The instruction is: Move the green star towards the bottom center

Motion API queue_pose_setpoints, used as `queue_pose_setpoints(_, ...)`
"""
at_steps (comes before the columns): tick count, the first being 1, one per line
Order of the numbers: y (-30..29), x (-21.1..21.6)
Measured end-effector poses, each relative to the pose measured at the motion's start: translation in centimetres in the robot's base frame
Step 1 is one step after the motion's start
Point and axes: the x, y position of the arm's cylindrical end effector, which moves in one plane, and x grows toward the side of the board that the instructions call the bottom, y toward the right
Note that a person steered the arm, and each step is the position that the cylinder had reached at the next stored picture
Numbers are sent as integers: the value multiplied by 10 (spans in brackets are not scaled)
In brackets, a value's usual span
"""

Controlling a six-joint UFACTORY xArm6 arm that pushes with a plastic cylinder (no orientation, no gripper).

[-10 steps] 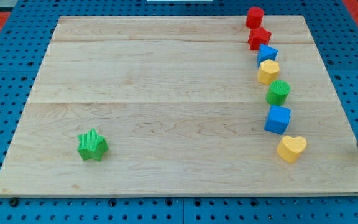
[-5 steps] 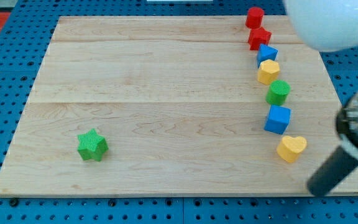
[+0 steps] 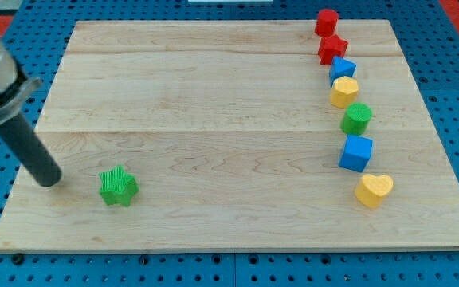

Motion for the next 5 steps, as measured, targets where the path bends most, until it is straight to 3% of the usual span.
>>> queue_pose_setpoints(2, 105, 7)
queue_pose_setpoints(3, 40, -11)
queue_pose_setpoints(5, -10, -14)
